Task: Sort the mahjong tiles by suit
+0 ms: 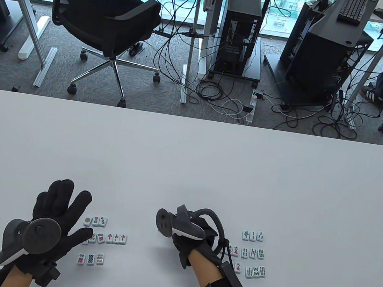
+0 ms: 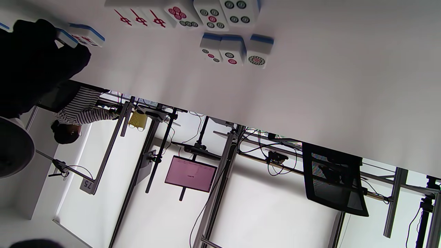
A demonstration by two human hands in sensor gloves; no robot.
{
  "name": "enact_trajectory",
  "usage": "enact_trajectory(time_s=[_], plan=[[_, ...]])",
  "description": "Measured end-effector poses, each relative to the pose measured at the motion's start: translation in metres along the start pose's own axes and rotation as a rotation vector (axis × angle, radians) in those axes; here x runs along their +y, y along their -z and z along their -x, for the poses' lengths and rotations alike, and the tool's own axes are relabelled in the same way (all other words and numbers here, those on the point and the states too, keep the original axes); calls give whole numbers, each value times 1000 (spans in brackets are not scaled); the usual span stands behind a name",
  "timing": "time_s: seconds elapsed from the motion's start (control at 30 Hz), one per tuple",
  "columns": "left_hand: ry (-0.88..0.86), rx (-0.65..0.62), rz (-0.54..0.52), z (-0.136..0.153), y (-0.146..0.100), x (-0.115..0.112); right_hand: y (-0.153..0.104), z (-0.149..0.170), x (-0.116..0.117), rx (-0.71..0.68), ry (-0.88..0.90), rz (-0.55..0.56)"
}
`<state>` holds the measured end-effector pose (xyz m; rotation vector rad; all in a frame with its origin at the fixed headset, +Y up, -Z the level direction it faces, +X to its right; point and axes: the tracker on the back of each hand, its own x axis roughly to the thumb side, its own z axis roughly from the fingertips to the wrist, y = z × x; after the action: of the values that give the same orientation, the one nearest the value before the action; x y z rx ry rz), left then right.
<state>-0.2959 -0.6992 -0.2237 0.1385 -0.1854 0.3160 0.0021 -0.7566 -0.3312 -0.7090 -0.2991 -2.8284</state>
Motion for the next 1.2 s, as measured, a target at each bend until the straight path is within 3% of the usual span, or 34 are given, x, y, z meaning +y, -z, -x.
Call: enact_trajectory(time_s=[0.4,0.53,0.67,0.93,1.2], plan=[[-4,-1,-1,1,-1,0,-6,-3,-1,-17,-6,33],[-5,-3,1,1,-1,0,-24,18,-13,13,37,60],[-3,-6,0,0,-1,0,-41,48,-15,93,6,14],[2,-9,2,0,-1,0,-72,88,9,183,-26,-136],[10,-6,19,-1,-1,-3,-69,87,36,176,-111,-157]])
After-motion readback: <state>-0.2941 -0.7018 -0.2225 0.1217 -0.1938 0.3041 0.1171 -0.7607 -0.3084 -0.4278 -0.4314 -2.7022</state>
